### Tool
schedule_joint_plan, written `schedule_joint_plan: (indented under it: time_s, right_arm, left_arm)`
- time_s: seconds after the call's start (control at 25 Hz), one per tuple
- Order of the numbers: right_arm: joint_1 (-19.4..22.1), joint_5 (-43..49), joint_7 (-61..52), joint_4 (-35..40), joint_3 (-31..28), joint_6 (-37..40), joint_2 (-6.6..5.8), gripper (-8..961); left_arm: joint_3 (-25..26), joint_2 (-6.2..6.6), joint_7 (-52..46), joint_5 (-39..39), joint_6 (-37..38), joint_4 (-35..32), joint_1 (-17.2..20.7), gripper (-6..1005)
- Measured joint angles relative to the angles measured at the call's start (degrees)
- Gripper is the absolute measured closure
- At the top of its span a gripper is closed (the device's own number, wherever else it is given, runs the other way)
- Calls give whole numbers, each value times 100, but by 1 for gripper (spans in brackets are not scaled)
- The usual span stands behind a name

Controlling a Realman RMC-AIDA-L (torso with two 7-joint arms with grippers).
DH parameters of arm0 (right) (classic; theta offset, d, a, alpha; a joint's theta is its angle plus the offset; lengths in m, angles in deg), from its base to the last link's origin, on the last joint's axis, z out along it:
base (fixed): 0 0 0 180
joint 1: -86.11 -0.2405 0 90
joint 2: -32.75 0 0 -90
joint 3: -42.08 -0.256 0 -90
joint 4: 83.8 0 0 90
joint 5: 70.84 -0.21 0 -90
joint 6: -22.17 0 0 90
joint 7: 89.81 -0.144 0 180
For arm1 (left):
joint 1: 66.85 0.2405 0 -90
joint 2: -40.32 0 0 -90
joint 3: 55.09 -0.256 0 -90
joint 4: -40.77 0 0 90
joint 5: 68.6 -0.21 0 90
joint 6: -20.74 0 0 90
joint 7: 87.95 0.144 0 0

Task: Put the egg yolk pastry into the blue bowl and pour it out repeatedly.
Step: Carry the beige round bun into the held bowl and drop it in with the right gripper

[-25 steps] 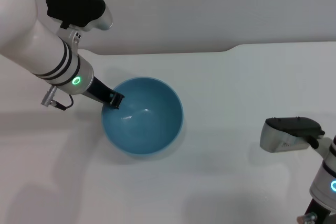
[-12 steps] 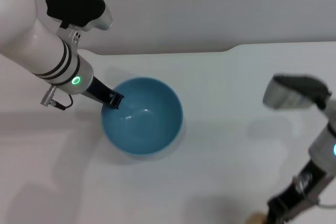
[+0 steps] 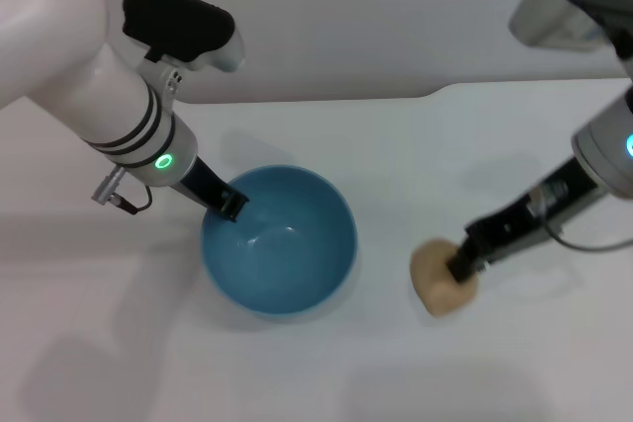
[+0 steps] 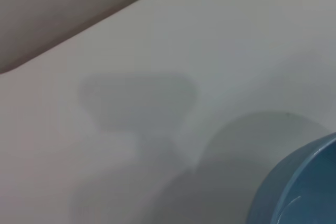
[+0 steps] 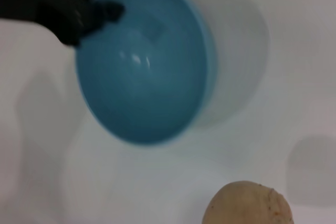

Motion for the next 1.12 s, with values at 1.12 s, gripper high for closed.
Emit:
schedule_joint_plan:
  time_s: [1.12]
  right_arm:
    - [-448, -936, 803, -1025, -176, -1859, 6, 944]
  left_arm:
    - [-688, -19, 14, 379, 46, -230, -104, 999]
